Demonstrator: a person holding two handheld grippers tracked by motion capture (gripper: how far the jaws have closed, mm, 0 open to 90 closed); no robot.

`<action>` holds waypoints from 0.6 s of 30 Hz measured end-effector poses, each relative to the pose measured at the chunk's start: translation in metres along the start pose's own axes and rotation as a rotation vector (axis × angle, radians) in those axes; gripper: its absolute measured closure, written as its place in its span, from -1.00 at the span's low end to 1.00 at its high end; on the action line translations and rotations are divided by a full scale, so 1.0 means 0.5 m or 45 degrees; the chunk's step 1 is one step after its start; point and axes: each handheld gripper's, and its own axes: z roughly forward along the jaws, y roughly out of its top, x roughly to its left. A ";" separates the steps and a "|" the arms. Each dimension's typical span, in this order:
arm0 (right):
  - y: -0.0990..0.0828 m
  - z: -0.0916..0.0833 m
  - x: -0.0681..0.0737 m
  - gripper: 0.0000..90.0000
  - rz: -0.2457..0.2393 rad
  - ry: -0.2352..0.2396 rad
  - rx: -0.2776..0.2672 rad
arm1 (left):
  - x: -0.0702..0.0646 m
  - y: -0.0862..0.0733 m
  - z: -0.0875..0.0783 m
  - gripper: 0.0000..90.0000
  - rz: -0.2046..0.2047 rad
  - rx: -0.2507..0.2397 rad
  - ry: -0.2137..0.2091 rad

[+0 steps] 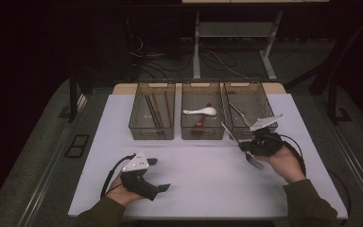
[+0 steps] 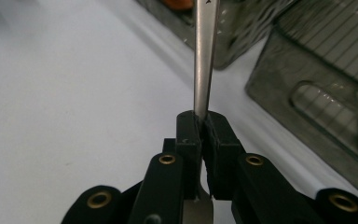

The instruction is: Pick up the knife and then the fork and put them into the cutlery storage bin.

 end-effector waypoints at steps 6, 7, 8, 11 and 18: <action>-0.001 -0.020 -0.015 0.88 0.025 -0.048 -0.115 | -0.002 0.000 0.003 -1.00 0.005 0.002 -0.004; -0.001 -0.023 -0.017 0.88 0.035 -0.051 -0.133 | -0.003 0.000 0.003 -1.00 0.005 0.002 -0.003; -0.001 -0.026 -0.019 0.88 0.042 -0.059 -0.147 | -0.003 0.000 0.003 -1.00 0.004 0.002 -0.003; -0.001 -0.033 -0.028 0.88 0.068 -0.077 -0.194 | -0.003 0.000 0.003 -1.00 0.004 0.003 -0.003; -0.001 -0.047 -0.052 0.88 0.128 -0.088 -0.288 | -0.004 0.000 0.004 -1.00 0.003 0.004 -0.003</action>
